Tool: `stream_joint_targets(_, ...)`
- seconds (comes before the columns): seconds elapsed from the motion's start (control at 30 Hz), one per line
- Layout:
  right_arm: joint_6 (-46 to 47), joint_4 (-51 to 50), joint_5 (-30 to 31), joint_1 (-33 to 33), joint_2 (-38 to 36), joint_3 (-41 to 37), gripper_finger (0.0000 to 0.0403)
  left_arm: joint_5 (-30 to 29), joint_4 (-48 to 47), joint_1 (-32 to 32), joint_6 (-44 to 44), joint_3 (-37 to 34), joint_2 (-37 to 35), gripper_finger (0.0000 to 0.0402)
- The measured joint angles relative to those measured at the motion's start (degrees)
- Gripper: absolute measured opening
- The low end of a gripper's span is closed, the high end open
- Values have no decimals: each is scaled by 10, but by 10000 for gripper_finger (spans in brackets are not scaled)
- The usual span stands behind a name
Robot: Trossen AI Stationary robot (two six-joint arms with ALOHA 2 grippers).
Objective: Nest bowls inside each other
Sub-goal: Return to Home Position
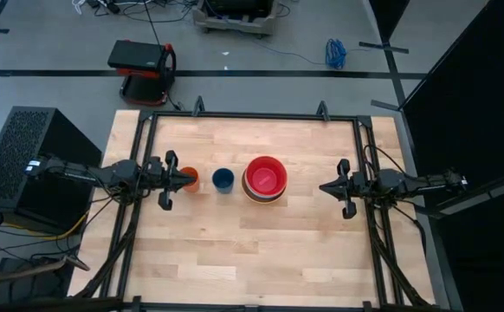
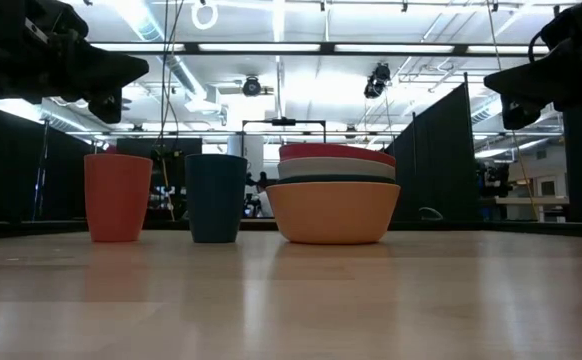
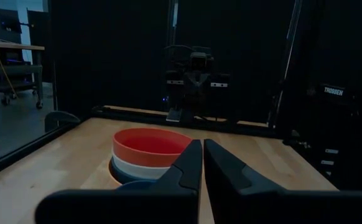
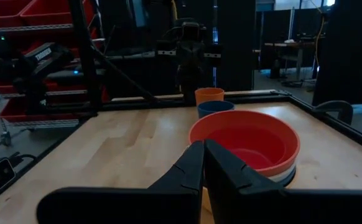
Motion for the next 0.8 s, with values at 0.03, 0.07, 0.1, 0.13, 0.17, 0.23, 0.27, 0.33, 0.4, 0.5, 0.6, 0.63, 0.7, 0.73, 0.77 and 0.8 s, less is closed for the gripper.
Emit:
stream_joint_targets(0.03,0,0,0,0,0,0,0,0,0,0,0,0,0,1)
stream_joint_targets(0.07,0,0,0,0,0,0,0,0,0,0,0,0,0,1)
stream_joint_targets(0.1,0,0,0,0,0,0,0,0,0,0,0,0,0,1)
stream_joint_targets(0.13,0,0,0,0,0,0,0,0,0,0,0,0,0,1)
stream_joint_targets(0.17,0,0,0,0,0,0,0,0,0,0,0,0,0,1)
stream_joint_targets(0.23,0,0,0,0,0,0,0,0,0,0,0,0,0,3)
stream_joint_targets(0.27,0,0,0,0,0,0,0,0,0,0,0,0,0,4)
stream_joint_targets(0.33,0,0,0,0,0,0,0,0,0,0,0,0,0,5)
stream_joint_targets(0.4,-1,0,0,0,0,0,0,0,0,0,0,0,0,5)
stream_joint_targets(0.5,0,0,0,0,0,0,0,0,0,0,0,0,0,5)
stream_joint_targets(0.6,0,0,0,0,0,0,0,0,0,0,0,0,0,5)
stream_joint_targets(0.63,0,0,0,0,0,0,0,0,0,0,0,0,0,5)
stream_joint_targets(0.7,0,0,0,0,0,0,0,0,0,0,0,0,0,4)
stream_joint_targets(0.73,0,0,0,0,0,0,0,0,0,0,0,0,0,4)
stream_joint_targets(0.77,0,0,0,0,0,0,0,0,0,0,0,0,0,4)
stream_joint_targets(0.8,0,0,0,0,0,0,0,0,0,0,0,0,0,4)
